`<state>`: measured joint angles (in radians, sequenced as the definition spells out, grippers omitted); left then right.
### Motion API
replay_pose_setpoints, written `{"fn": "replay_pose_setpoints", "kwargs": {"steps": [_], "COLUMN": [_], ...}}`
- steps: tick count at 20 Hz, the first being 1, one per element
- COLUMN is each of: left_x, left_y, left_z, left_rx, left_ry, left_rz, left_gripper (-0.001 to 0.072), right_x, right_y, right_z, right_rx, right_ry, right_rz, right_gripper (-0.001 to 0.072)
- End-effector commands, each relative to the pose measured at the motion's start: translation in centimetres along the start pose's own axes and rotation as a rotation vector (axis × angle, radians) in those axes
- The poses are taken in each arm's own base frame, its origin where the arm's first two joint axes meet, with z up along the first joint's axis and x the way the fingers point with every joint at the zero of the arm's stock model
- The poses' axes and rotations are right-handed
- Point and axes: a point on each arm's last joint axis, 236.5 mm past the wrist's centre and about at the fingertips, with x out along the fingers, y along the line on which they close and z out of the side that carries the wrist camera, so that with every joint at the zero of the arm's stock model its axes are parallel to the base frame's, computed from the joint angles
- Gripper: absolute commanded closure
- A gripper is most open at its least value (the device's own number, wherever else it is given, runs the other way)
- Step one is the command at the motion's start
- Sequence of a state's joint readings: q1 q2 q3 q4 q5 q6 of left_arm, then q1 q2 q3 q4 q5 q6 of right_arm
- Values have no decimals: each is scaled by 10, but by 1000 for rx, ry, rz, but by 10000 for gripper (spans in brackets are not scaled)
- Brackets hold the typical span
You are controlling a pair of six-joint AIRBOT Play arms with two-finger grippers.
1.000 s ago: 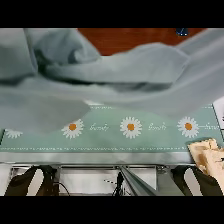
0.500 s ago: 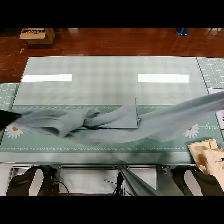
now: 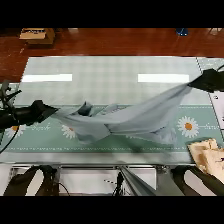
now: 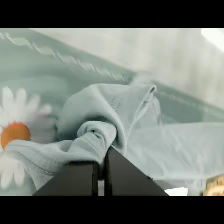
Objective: Fold the shirts.
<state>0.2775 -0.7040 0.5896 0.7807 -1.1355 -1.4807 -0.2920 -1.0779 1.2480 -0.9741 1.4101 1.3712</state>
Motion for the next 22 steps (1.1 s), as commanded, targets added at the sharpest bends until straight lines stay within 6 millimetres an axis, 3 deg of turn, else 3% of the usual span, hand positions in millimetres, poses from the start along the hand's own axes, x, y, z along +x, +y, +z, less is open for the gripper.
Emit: {"fn": "replay_pose_setpoints", "kwargs": {"steps": [1, 6, 8, 10, 12, 14, 15, 16, 17, 22], "left_x": [42, 86, 85, 72, 49, 21, 10, 3, 2, 37], "left_y": [40, 73, 78, 79, 79, 95, 103, 107, 109, 108], "left_z": [26, 12, 10, 15, 22, 27, 24, 16, 5, -47], "left_rx": [-138, -204, -174, -159, -135, -160, -188, -217, -249, -224], "left_ry": [-55, 57, 74, 86, 121, 137, 147, 175, 205, 318], "left_rz": [47, 102, 102, 81, 46, 59, 66, 53, 37, 48], "left_gripper": [681, 668, 521, 360, 353, 353, 315, 201, 151, 151], "right_x": [52, 96, 99, 99, 99, 99, 99, 99, 99, 98], "right_y": [-21, -23, -18, -19, -24, -28, -30, -33, -37, -43], "right_z": [37, 39, 40, 39, 37, 32, 28, 25, 22, 19], "right_rx": [76, 46, -14, -19, -26, -37, -44, -51, -59, -70], "right_ry": [-63, -21, -27, -25, -14, 9, 23, 38, 50, 62], "right_rz": [40, 45, 46, 44, 28, 10, 1, -12, -28, -52], "right_gripper": [682, 682, 682, 682, 682, 682, 682, 682, 682, 682]}}
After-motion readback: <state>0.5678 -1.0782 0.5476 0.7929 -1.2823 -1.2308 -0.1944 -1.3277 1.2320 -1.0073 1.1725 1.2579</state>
